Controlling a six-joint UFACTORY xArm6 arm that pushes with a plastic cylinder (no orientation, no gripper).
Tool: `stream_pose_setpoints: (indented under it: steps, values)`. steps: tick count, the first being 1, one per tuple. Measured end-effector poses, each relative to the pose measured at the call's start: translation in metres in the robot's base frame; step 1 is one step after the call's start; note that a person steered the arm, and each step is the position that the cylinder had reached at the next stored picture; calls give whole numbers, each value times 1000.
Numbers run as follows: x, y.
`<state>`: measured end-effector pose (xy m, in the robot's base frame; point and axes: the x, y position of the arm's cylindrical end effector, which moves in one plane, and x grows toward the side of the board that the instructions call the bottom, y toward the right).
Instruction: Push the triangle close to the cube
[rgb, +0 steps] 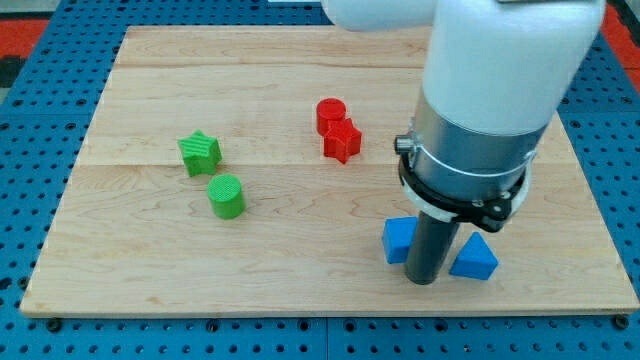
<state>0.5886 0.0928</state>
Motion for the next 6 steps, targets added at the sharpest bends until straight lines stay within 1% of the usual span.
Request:
stream_pose_setpoints:
  steps: [1, 2, 3, 5, 6]
  values:
    - [21, 65]
    - [26, 115]
    - [13, 91]
    - [-11, 23]
    - [2, -5]
